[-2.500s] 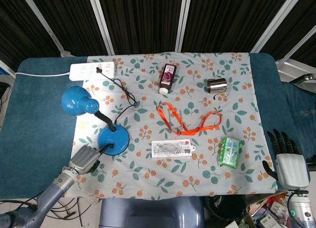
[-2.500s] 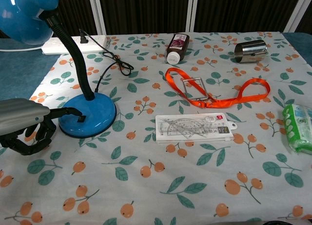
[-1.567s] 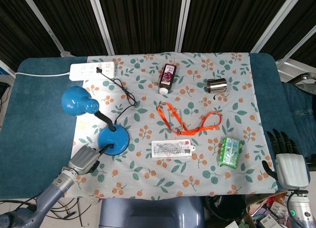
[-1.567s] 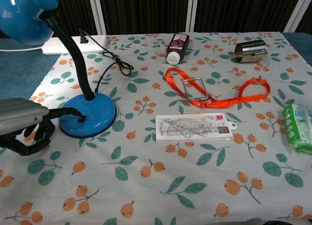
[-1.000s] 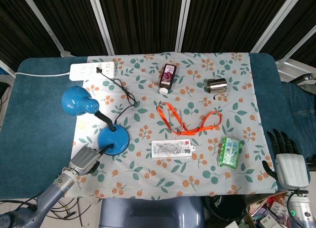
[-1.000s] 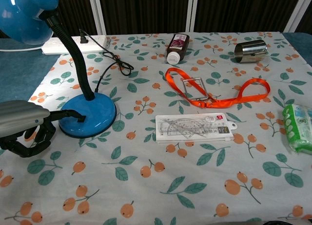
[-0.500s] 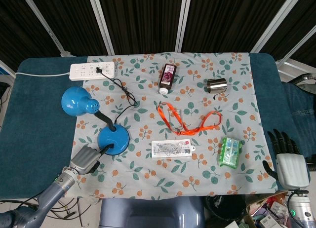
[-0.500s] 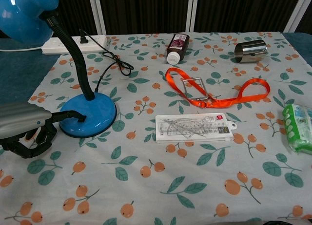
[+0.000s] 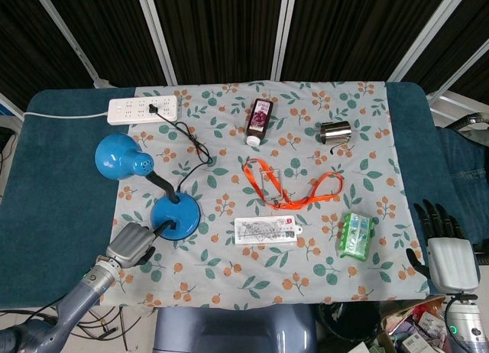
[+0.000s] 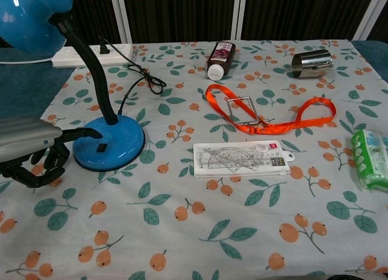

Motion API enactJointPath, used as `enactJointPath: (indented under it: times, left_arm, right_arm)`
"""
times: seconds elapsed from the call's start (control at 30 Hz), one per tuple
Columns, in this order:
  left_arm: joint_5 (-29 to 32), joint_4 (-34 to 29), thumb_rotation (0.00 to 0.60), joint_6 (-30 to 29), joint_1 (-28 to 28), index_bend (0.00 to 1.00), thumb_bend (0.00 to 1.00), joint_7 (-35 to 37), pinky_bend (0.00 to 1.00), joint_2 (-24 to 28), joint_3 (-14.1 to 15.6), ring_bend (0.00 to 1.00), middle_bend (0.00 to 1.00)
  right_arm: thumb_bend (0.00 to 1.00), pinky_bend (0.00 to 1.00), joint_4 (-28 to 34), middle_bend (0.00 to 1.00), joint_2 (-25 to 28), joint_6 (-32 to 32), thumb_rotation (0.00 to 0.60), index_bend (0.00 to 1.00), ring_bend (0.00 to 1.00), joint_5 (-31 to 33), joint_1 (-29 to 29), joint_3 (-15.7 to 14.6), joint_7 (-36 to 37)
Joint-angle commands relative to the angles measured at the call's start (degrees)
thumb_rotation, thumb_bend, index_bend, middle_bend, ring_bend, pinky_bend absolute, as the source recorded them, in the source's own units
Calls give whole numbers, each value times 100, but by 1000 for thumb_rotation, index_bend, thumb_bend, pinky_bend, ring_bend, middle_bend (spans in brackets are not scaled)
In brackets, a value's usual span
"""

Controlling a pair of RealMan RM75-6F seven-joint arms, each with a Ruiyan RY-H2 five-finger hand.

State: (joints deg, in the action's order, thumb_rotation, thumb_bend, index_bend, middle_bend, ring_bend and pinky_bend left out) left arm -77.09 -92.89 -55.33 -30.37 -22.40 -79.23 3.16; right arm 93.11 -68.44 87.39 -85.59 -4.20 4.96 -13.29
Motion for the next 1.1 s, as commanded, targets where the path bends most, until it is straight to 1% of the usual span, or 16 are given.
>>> enactJointPath:
  times: [0.03, 0.1, 0.23, 0.3, 0.37, 0.43, 0.53, 0.63, 0.77, 0.9, 0.97, 1.1]
  left_arm:
    - [-226, -289, 600, -379, 110, 60, 467, -21, 508, 208, -45, 454, 566]
    - [-312, -467, 600, -546, 172, 58, 437, -52, 458, 339, -35, 391, 497]
    - [-517, -852, 600, -809, 280, 56, 380, -117, 336, 644, 36, 235, 330]
    - [-728, -1138, 600, -1086, 402, 56, 358, -193, 278, 931, 113, 165, 258]
    - [-846, -1277, 600, -1296, 503, 56, 342, -220, 242, 1084, 146, 121, 211]
    - [-1002, -1367, 600, -1657, 677, 56, 333, -261, 222, 1255, 172, 94, 178]
    - [-1088, -1402, 600, -2031, 879, 56, 331, -166, 196, 1402, 181, 82, 161]
    - [-1154, -1351, 600, -2439, 1127, 55, 328, 148, 179, 1584, 195, 74, 152]
    - [-1178, -1190, 600, -2812, 1364, 58, 328, 530, 175, 1730, 190, 74, 147]
    - [-1163, -831, 600, -3236, 1649, 87, 328, 1027, 176, 1783, 175, 74, 147]
    - [-1121, -512, 600, -3529, 1831, 91, 328, 1342, 176, 1719, 114, 74, 149]
    - [-893, -161, 600, -3670, 2051, 90, 328, 1638, 168, 1663, 87, 74, 152]
  right_arm:
    - [202, 144, 2, 25, -1, 2, 600, 6, 34, -2, 2, -3, -2]
    - [202, 144, 2, 25, -3, 6, 600, 6, 34, -7, 3, -4, -7]
    - [202, 144, 4, 25, -8, 11, 600, 6, 34, -12, 4, -6, -17]
    - [202, 144, 5, 25, -13, 14, 600, 5, 34, -13, 5, -6, -27]
    - [202, 144, 6, 25, -15, 18, 600, 5, 34, -14, 7, -7, -34]
    - [203, 144, 11, 25, -18, 19, 600, 6, 34, -10, 10, -9, -39]
    - [202, 144, 13, 25, -19, 26, 600, 6, 34, -17, 11, -10, -48]
    - [202, 144, 19, 25, -21, 36, 600, 6, 34, -19, 17, -11, -55]
    - [203, 144, 20, 25, -25, 34, 600, 6, 34, -12, 17, -9, -59]
    - [202, 144, 19, 25, -29, 31, 600, 6, 34, -9, 14, -5, -65]
    - [203, 144, 20, 25, -31, 30, 600, 6, 34, -8, 14, -5, -68]
    - [203, 144, 22, 25, -34, 33, 600, 6, 34, -8, 15, -5, -72]
